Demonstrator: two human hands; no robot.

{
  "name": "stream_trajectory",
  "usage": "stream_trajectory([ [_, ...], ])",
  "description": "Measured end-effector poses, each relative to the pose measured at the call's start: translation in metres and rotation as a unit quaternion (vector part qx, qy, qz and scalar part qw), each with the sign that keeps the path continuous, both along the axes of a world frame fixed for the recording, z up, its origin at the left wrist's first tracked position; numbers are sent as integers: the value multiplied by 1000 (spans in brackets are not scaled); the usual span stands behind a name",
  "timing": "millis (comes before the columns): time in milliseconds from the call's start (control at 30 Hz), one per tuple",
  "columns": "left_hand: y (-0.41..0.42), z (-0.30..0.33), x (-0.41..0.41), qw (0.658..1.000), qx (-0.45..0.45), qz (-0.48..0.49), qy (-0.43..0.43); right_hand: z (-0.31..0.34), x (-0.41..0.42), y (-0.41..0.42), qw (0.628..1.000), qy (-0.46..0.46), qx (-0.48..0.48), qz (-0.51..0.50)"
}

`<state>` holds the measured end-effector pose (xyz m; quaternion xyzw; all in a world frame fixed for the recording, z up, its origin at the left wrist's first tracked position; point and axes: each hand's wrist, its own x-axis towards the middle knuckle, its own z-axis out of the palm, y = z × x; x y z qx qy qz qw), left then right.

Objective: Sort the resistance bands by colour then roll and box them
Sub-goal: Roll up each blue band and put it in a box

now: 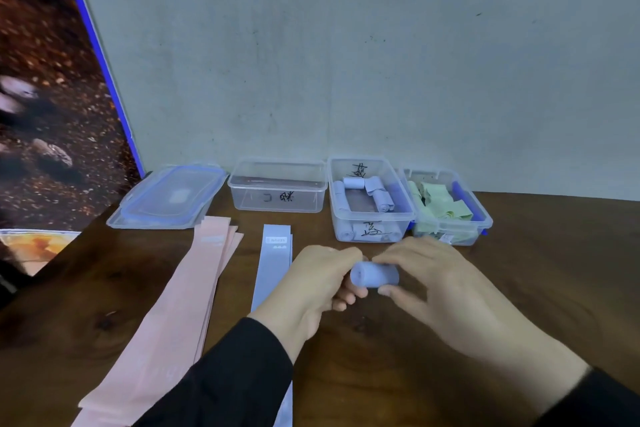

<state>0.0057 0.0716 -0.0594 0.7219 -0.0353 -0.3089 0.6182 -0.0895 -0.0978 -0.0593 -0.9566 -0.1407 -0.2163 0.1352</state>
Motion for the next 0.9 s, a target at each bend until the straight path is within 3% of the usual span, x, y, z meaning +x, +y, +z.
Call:
stream_trajectory([
  [200, -20, 13, 40, 998, -22, 23, -59, 24, 49, -7, 995, 9, -88, -37],
  [367, -33, 13, 71, 986, -97, 49, -126, 40, 88, -22, 989, 13, -124, -83],
  [433, -32, -5, 89, 948, -39, 85, -304, 50, 108, -37, 988, 38, -117, -92],
  [500, -27, -36, 109, 854, 30, 149, -498, 55, 133, -55, 984, 71, -124, -105],
  [567, -21, -60, 123, 785, 68, 180, -589, 54, 163, -69, 978, 95, -148, -108],
  [800, -32, -73, 133, 749, 123, 87, -646, 14, 252, -83, 937, 175, -271, -131],
  [900, -33, -76, 134, 759, 148, 60, -631, 0, 272, -85, 927, 196, -283, -151],
])
